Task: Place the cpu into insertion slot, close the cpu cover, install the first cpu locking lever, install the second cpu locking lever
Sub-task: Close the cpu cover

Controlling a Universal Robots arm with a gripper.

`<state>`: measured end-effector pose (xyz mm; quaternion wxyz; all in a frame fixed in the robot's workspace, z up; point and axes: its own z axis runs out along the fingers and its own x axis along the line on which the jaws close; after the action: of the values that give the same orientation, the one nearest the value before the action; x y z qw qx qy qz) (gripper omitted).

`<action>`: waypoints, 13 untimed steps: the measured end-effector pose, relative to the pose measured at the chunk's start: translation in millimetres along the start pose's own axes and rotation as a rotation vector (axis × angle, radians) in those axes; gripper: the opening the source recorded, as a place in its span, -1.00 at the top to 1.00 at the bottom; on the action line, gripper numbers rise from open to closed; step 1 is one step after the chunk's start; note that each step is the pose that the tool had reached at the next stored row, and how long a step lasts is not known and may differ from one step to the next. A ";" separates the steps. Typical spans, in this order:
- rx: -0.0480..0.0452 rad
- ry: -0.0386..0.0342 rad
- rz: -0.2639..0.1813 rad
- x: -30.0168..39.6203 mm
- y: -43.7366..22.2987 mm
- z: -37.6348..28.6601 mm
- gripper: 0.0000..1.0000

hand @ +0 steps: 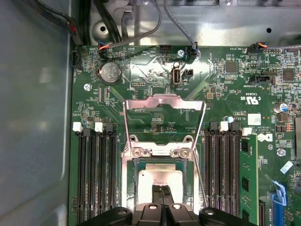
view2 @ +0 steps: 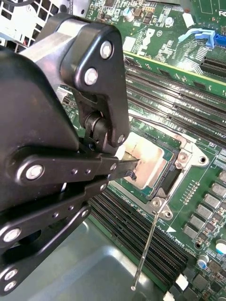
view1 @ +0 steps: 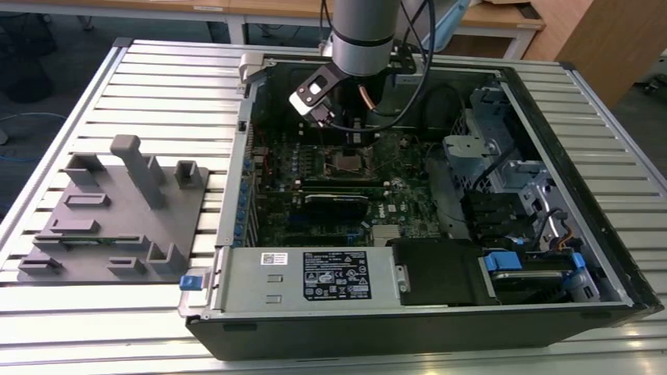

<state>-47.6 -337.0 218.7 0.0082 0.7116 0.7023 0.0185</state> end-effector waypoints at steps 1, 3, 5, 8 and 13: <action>0.0000 0.0001 0.000 0.0 0.0 -0.4 0.80; 0.0000 0.0000 0.000 0.0 0.1 -1.3 0.80; 0.0000 0.0001 0.000 0.1 0.1 -2.6 0.80; 0.0000 0.0000 0.000 0.1 0.2 -4.9 0.80; 0.0000 -0.0001 0.000 0.1 0.4 -9.8 0.80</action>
<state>-47.5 -337.0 228.5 0.0082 0.7116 0.7023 0.0185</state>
